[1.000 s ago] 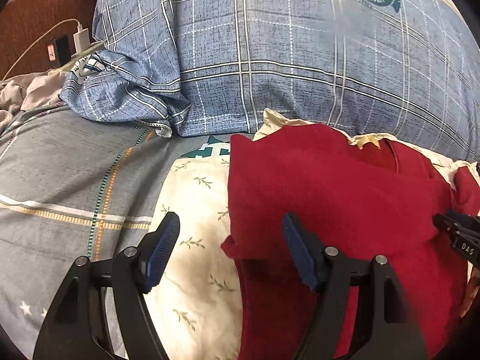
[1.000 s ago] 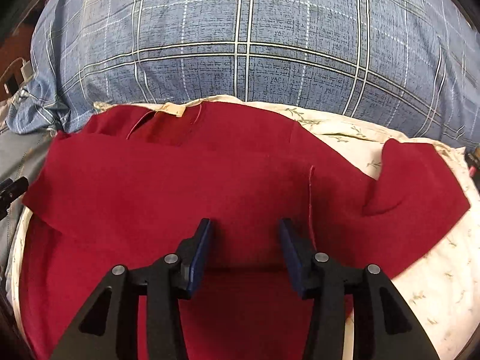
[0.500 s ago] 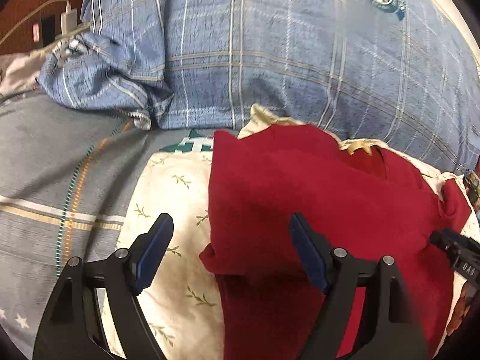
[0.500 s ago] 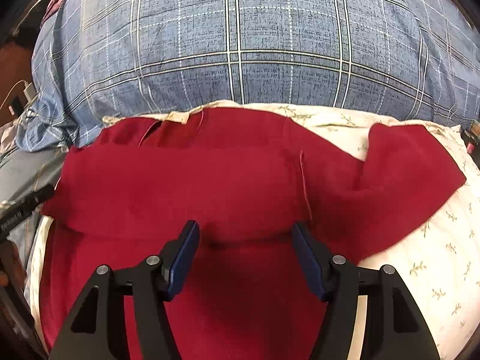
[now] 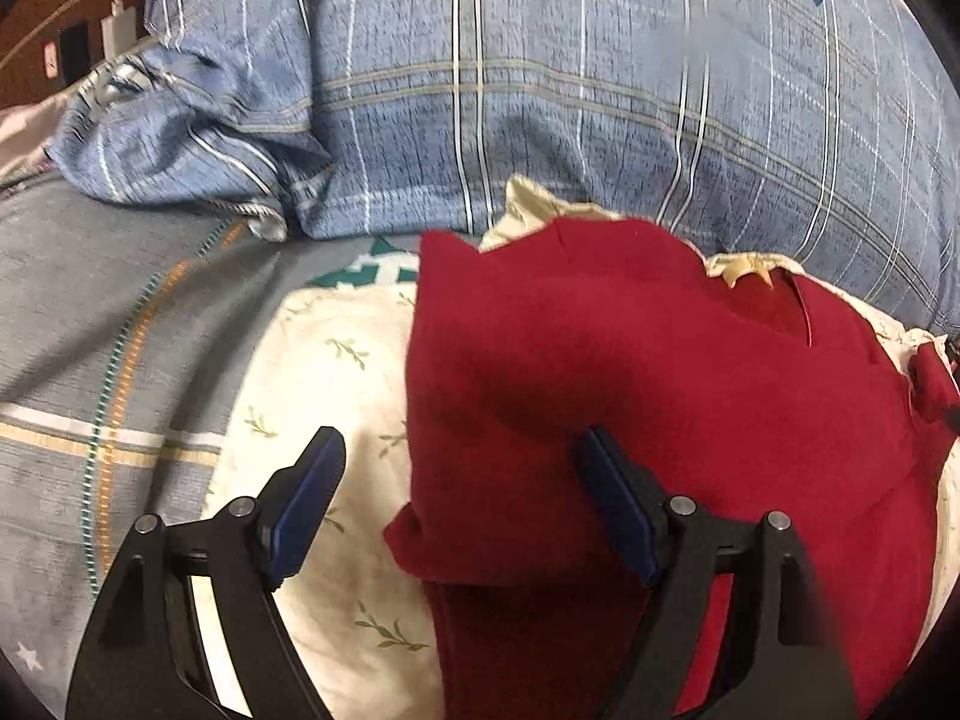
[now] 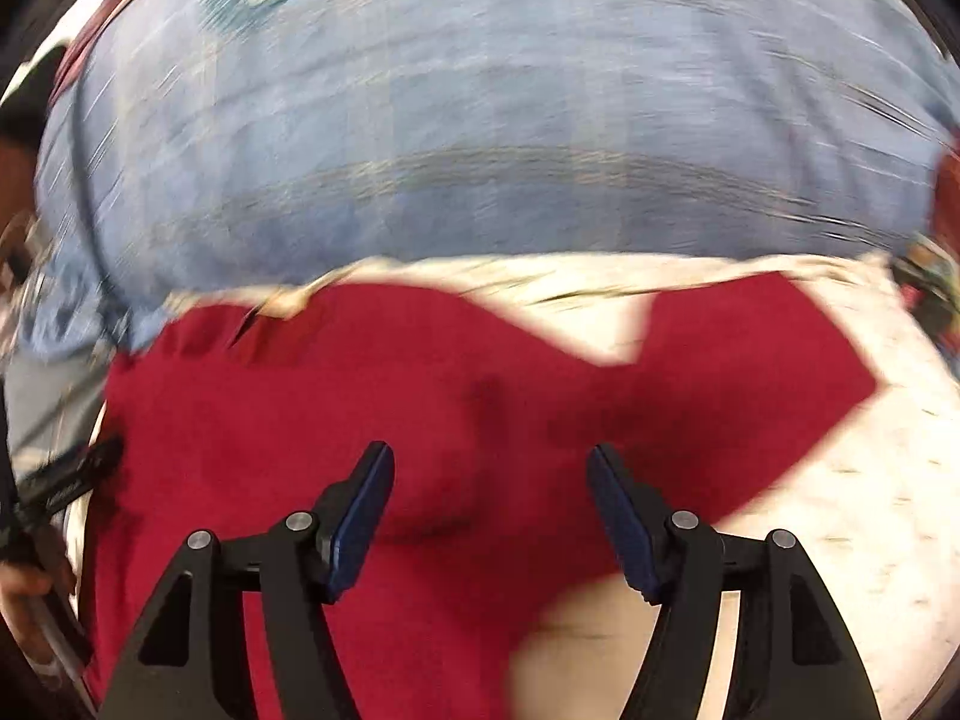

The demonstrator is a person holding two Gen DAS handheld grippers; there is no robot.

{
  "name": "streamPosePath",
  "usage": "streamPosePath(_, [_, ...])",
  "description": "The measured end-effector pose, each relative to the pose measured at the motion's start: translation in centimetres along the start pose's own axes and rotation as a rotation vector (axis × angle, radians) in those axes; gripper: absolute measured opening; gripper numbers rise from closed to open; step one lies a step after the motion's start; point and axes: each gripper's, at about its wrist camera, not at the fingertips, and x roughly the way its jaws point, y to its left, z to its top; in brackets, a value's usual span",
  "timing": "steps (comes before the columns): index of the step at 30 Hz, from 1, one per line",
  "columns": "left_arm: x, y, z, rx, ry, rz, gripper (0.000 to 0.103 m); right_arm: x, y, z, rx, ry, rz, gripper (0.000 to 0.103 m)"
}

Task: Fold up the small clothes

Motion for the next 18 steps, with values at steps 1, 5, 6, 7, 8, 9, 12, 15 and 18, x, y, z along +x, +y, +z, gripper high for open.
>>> streamPosePath(1, [-0.2, 0.0, 0.0, 0.004, -0.011, 0.002, 0.08, -0.7, -2.4, 0.2, 0.056, -0.02, -0.018, 0.069])
streamPosePath(5, [-0.5, 0.0, 0.2, 0.007, -0.015, -0.003, 0.08, -1.2, -11.8, 0.7, 0.322, -0.028, -0.045, 0.07])
streamPosePath(6, [-0.4, 0.0, 0.2, 0.005, -0.011, -0.005, 0.08, -1.0, -14.2, 0.6, 0.404, -0.03, -0.029, 0.071])
streamPosePath(7, [-0.3, 0.0, 0.2, 0.005, -0.007, -0.003, 0.08, -0.6, -16.8, 0.4, 0.503, -0.03, -0.004, 0.071])
streamPosePath(8, [-0.2, 0.0, 0.2, 0.008, -0.002, 0.001, 0.08, -0.4, -18.5, 0.2, 0.569, -0.03, 0.021, 0.071])
streamPosePath(9, [0.0, -0.1, 0.2, 0.01, 0.001, 0.005, 0.08, 0.2, -20.5, 0.0, 0.657, -0.032, 0.085, 0.071])
streamPosePath(12, [0.3, -0.2, 0.2, 0.014, 0.0, 0.012, 0.08, 1.6, -22.7, -0.2, 0.783, -0.057, 0.226, 0.071])
streamPosePath(15, [0.5, -0.2, 0.2, 0.015, 0.001, 0.014, 0.08, 2.9, -23.8, 0.2, 0.871, -0.103, 0.325, 0.069])
streamPosePath(18, [0.6, -0.3, 0.1, 0.02, 0.002, 0.016, 0.08, 4.1, -23.9, 1.2, 0.857, -0.105, 0.328, 0.046])
